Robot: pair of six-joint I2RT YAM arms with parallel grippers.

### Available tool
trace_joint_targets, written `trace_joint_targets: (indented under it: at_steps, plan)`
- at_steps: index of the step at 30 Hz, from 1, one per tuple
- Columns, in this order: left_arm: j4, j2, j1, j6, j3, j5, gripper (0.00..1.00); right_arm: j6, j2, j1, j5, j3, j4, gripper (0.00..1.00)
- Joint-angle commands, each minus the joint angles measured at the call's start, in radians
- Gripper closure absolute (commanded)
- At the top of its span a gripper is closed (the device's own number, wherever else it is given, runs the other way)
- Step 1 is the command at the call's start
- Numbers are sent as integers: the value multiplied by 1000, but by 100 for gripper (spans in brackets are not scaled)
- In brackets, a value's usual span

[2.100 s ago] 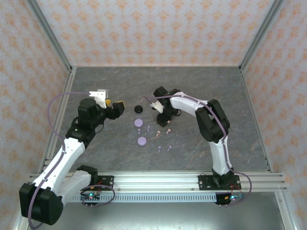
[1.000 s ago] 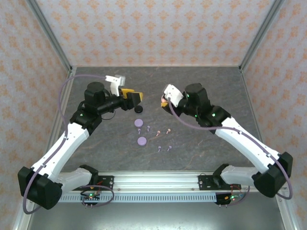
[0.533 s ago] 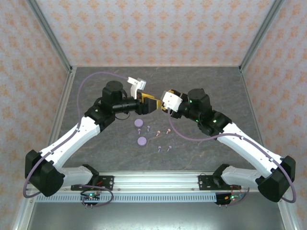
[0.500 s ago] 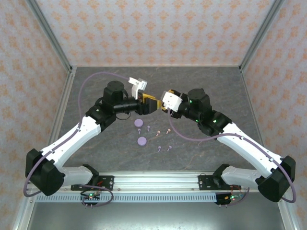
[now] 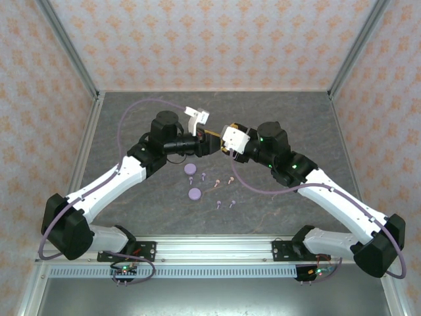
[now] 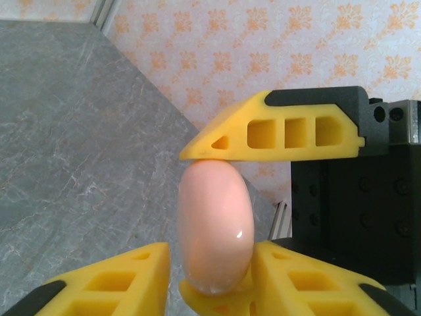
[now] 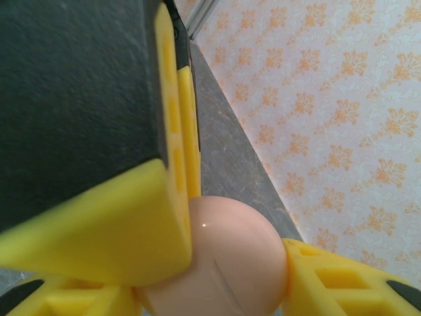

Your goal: Insert wireless bluetooth earbuds into charging case

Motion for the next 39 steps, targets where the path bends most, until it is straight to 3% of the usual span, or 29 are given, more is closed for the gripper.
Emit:
trace_joint_targets:
  at_steps: [1, 5, 10, 13, 17, 20, 24, 39]
  plan:
    - [49, 6, -14, -2, 24, 15, 70, 17, -11, 6, -19, 18, 29, 52]
    - [52, -8, -14, 27, 12, 10, 79, 34, -10, 6, -21, 36, -20, 46]
    - [20, -48, -14, 127, -6, -16, 85, 57, -14, -12, -75, 66, -123, 28]
    - [-18, -78, -14, 233, -22, -28, 87, 97, -29, -57, -176, 89, -193, 17]
    - [-106, -128, -14, 423, -45, -39, 91, 141, -38, -164, -411, 137, -328, 7]
    - [-158, -166, -15, 541, -62, -31, 94, 136, -18, -224, -570, 180, -428, 7]
    - [-177, -213, -15, 628, -81, 16, 98, 93, 8, -234, -655, 213, -478, 12]
    - [-249, -222, -26, 722, -63, 56, 100, 40, 196, -178, -779, 382, -561, 32]
